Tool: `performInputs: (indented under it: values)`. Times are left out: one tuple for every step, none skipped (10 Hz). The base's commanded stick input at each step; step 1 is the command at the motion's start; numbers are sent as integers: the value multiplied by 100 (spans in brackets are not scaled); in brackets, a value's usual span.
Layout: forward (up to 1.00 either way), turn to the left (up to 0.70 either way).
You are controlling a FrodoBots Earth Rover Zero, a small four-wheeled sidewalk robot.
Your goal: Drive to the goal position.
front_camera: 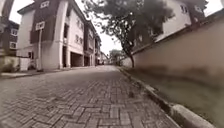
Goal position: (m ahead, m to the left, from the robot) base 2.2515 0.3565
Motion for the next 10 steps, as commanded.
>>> performInputs:
  values:
    - [70,0]
    - [70,0]
    - [70,0]
    - [70,0]
    - [70,0]
    - [70,0]
    - [70,0]
    - [70,0]
    - [70,0]
    - [70,0]
